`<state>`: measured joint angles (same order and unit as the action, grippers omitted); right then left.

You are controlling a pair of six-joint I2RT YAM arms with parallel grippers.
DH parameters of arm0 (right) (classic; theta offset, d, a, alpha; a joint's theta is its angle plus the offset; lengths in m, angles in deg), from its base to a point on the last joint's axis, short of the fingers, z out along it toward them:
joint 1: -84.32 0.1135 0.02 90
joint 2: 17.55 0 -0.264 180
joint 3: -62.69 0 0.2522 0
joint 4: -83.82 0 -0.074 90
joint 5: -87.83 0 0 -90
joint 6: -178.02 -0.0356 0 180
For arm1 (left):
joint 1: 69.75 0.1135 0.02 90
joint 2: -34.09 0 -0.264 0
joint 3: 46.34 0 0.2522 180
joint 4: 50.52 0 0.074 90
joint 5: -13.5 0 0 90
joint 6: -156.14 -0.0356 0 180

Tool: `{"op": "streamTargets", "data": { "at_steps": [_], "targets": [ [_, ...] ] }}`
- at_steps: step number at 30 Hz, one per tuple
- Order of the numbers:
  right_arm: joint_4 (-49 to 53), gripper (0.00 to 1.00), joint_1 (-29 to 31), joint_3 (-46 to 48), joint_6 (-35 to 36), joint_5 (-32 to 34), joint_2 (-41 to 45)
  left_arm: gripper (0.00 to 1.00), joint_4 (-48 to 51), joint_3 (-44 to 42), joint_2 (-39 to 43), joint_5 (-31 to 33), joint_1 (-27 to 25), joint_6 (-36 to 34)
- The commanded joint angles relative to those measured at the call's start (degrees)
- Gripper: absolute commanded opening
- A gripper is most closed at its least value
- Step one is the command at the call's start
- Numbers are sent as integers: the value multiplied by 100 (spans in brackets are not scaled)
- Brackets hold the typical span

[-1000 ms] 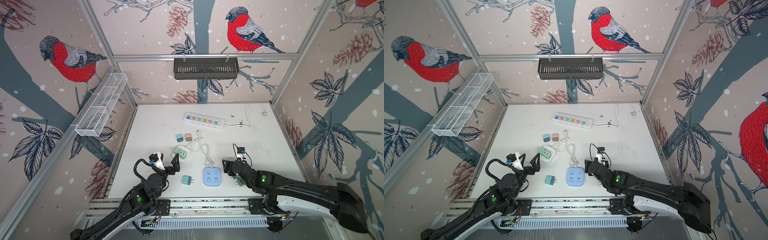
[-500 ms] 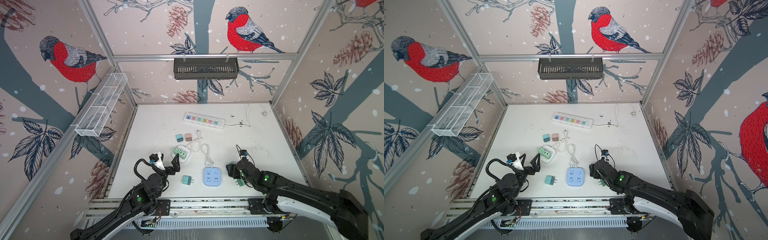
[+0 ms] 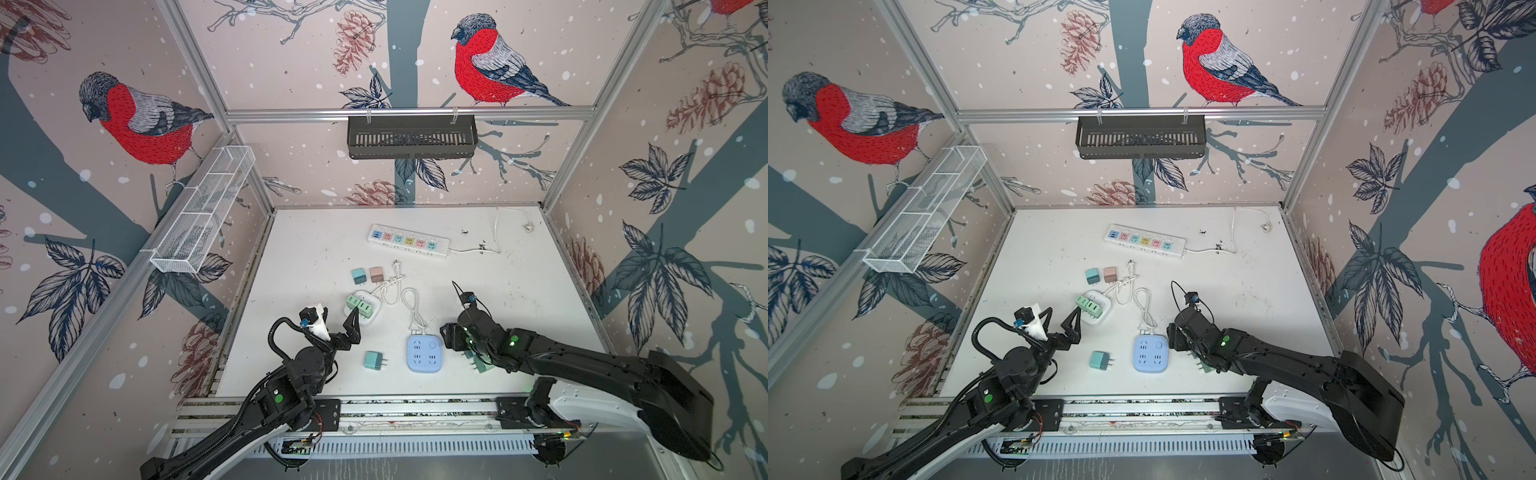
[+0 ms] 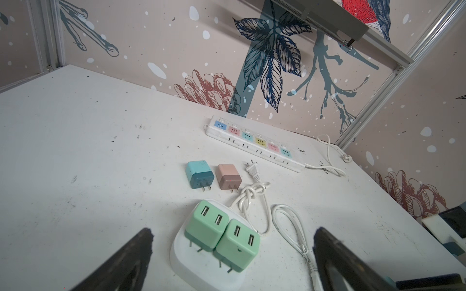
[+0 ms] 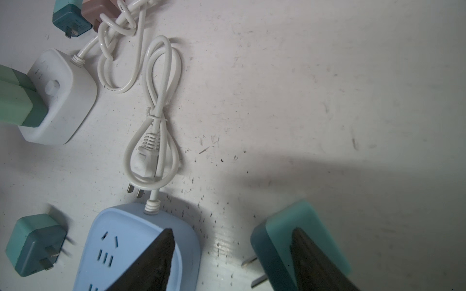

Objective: Insert the plug
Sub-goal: 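Lower the right gripper onto the teal adapter beside the blue box and grasp it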

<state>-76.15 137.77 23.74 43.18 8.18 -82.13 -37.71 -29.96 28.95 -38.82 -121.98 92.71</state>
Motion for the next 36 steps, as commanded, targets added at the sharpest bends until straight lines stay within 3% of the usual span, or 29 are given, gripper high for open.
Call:
{"op": "streamTargets", "data": {
  "at_steps": [1,6,18,36],
  "targets": [
    [75,73,-2,-106,94,38,-45,98,-225,-2,-4,77,2,-29],
    [660,74,-9,-86,39,434,502,99,-229,0,-4,73,2,-25],
    [800,75,-17,388,-164,172,912,99,-237,-3,-13,77,2,-16],
    [119,74,-15,-205,273,125,-365,98,-244,-7,-21,84,2,-4]
  ]
}}
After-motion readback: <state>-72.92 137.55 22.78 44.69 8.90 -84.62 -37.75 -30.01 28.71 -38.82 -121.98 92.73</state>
